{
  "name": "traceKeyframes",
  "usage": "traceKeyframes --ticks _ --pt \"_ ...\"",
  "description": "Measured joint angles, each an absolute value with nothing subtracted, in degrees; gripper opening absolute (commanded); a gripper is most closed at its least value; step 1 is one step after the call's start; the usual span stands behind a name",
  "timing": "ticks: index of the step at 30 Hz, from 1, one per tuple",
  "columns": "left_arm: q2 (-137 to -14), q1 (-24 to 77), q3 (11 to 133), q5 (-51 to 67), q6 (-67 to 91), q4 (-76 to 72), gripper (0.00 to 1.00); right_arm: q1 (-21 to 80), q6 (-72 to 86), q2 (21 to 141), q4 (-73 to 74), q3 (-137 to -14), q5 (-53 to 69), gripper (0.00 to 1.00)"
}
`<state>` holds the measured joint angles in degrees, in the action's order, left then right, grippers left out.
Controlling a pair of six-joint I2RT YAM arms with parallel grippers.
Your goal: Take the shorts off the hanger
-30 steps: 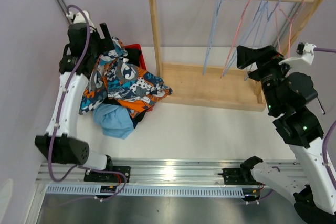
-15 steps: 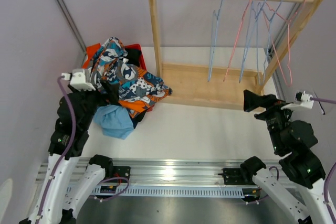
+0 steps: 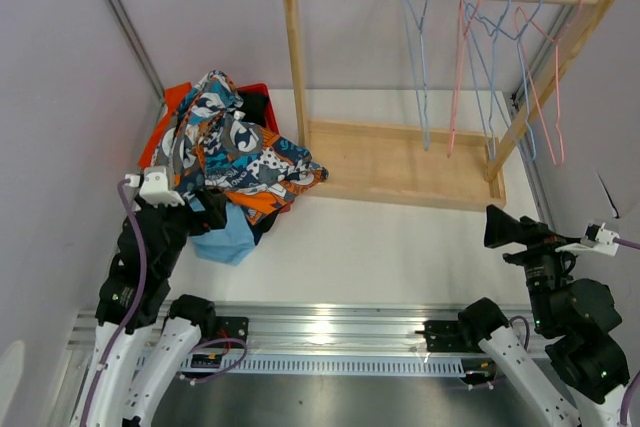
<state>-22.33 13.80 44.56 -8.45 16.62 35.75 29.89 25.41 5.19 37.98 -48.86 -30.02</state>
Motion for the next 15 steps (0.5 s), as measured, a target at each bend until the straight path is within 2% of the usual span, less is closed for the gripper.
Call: traceKeyframes --ticks 15 --pt "-26.0 14.6 44.4 -9.3 16.6 36.3 0.98 29.9 24.5 6.0 39.4 -47.7 -29.4 0.99"
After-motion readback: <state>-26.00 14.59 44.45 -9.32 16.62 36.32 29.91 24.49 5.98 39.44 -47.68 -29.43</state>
